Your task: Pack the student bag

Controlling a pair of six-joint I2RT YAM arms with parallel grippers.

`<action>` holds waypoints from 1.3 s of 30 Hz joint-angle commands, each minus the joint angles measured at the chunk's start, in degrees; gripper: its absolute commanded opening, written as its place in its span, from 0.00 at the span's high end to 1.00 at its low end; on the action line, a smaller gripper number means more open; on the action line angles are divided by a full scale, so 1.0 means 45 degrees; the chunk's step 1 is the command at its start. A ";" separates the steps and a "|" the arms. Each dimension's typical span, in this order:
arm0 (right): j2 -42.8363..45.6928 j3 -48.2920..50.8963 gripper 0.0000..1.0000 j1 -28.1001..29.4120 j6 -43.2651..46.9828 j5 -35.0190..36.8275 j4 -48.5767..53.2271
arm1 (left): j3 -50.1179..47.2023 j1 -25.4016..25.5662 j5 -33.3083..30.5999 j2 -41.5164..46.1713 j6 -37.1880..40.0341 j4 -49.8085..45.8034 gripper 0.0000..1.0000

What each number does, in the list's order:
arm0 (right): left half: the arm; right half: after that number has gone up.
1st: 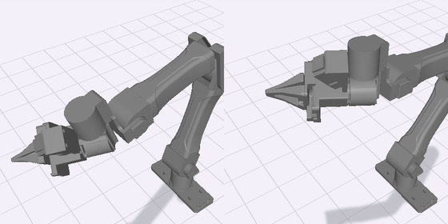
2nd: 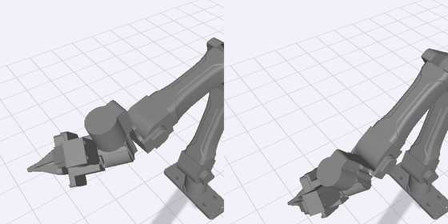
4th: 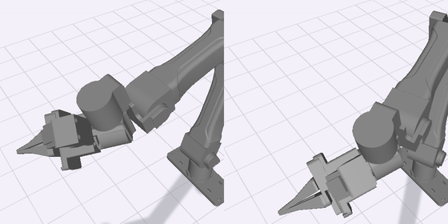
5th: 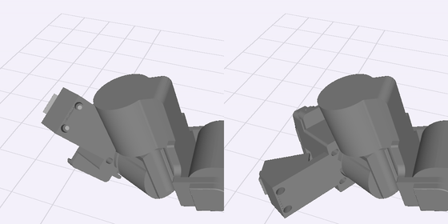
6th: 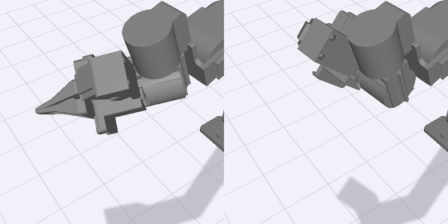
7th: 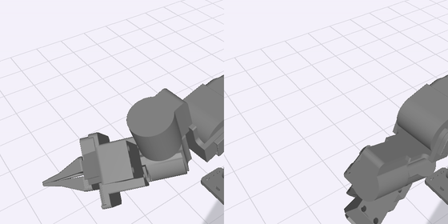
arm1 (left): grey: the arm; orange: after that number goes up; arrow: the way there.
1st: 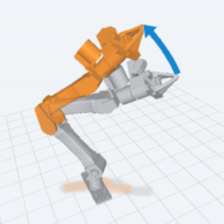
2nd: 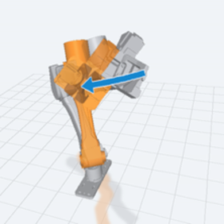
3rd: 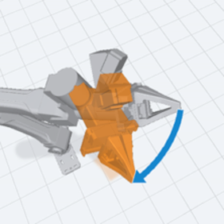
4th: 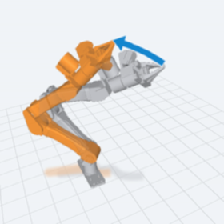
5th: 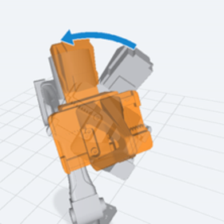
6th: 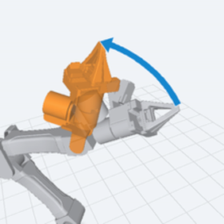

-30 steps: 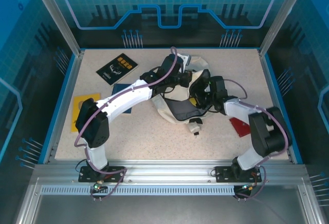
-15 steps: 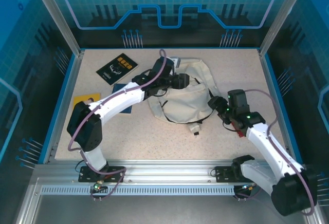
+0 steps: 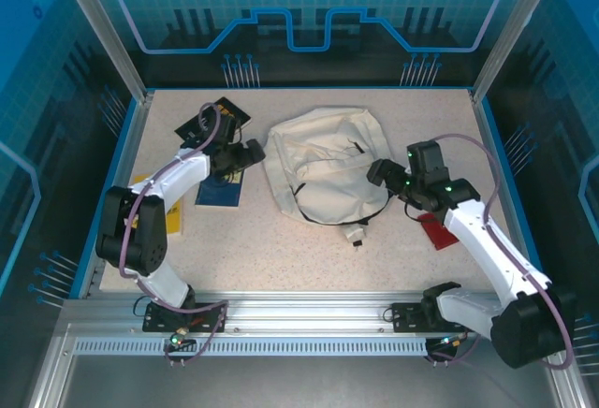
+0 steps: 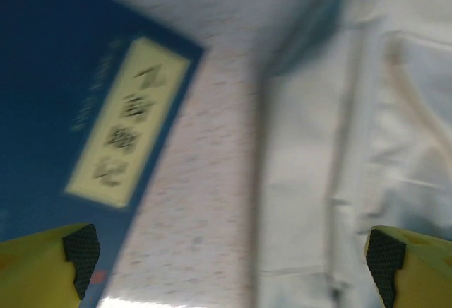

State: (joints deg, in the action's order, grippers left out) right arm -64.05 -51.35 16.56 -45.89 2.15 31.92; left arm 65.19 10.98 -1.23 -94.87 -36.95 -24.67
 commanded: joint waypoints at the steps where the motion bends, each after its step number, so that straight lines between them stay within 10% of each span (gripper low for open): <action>1: -0.0487 -0.0642 0.00 0.0632 0.0300 -0.0348 -0.0255 | -0.0551 -0.0548 0.0960 -0.0104 -0.0159 -0.0352 0.01; 16: -0.2131 -0.1282 0.00 0.1902 0.0063 -0.0731 -0.0454 | -0.1321 -0.0996 0.1379 -0.1490 -0.0181 -0.0290 0.03; 25: -0.2880 -0.2052 0.00 0.2052 0.0375 -0.1299 -0.0400 | -0.3790 -0.0410 0.3542 0.0540 -0.1914 -0.0006 0.02; 39: -0.5540 -0.4549 0.01 0.4084 0.0832 -0.1312 0.0162 | -0.4853 0.1777 0.2467 0.4577 -0.4500 -0.0855 0.01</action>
State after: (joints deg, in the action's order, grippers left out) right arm -86.61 -68.60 32.29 -43.81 -3.49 30.63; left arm 40.49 19.46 11.05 -77.76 -55.55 -23.11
